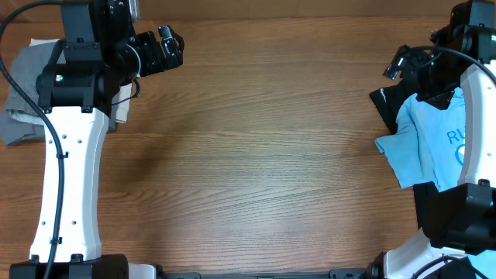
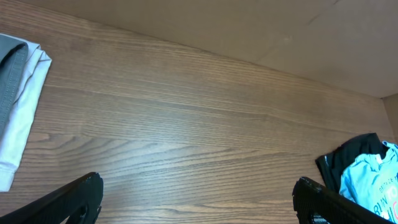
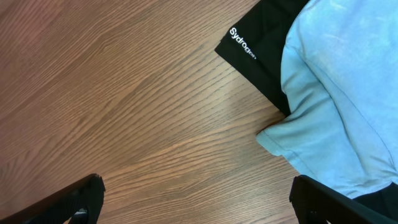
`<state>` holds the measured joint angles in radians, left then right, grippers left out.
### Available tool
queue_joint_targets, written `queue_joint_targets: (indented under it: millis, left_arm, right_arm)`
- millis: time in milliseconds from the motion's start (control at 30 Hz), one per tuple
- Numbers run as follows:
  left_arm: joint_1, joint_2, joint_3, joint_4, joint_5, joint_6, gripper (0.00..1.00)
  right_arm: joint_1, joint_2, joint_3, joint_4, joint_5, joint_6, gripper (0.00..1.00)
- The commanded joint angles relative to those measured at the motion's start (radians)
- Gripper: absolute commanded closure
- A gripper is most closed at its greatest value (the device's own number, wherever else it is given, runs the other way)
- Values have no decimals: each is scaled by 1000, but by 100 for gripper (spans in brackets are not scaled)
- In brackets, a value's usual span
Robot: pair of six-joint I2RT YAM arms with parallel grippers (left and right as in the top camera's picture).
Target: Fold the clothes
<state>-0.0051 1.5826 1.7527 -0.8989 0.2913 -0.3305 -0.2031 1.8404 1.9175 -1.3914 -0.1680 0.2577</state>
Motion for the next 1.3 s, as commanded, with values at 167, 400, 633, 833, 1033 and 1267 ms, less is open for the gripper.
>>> queue_joint_targets:
  millis: [167, 400, 633, 833, 1033, 1267]
  left_arm:
    - [-3, -3, -9, 1, -11, 13, 0]
    - [-3, -3, -9, 1, -11, 13, 0]
    - [-3, -3, -9, 1, -11, 13, 0]
    - [-3, -3, -9, 1, -11, 13, 0]
    - [-3, -3, -9, 1, -11, 13, 0]
    - [-3, -3, -9, 1, -11, 13, 0]
  right_arm:
    - [43, -301, 8, 2, 3, -3, 0]
    - [141, -700, 8, 1, 3, -3, 0]
    - [259, -1054, 6, -5, 3, -3, 0]
    - [315, -1273, -10, -7, 3, -4, 0]
    - [315, -1445, -143, -29, 10, -4, 0]
    - [315, -1615, -455, 49, 10, -3, 0]
